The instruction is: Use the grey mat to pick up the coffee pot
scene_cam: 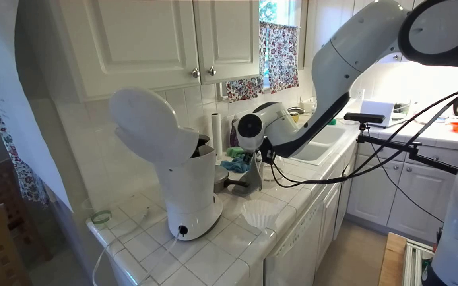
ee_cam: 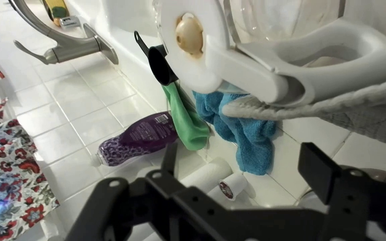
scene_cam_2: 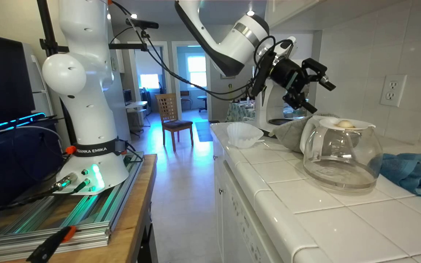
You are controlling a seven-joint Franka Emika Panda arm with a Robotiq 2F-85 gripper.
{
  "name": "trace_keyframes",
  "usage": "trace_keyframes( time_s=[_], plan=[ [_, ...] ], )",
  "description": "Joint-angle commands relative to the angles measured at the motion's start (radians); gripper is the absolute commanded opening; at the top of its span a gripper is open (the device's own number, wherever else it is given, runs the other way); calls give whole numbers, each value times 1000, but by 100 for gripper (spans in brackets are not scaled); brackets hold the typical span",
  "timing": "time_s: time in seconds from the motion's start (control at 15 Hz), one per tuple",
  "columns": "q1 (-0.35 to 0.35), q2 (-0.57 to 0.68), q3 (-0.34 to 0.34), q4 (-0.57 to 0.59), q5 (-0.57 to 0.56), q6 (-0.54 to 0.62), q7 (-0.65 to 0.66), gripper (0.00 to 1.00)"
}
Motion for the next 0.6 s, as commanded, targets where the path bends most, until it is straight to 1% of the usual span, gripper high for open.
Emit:
trace_keyframes(
  time_s=[0.0, 0.2, 0.4, 0.53],
  plan=[
    [-4, -26, 31, -22, 4, -69, 127, 100],
    [-5, -26, 46, -21, 38, -97, 208, 100],
    [-10, -16, 56, -13, 140, -112, 219, 100],
    [-8, -12, 53, -12, 166, -112, 252, 100]
  ],
)
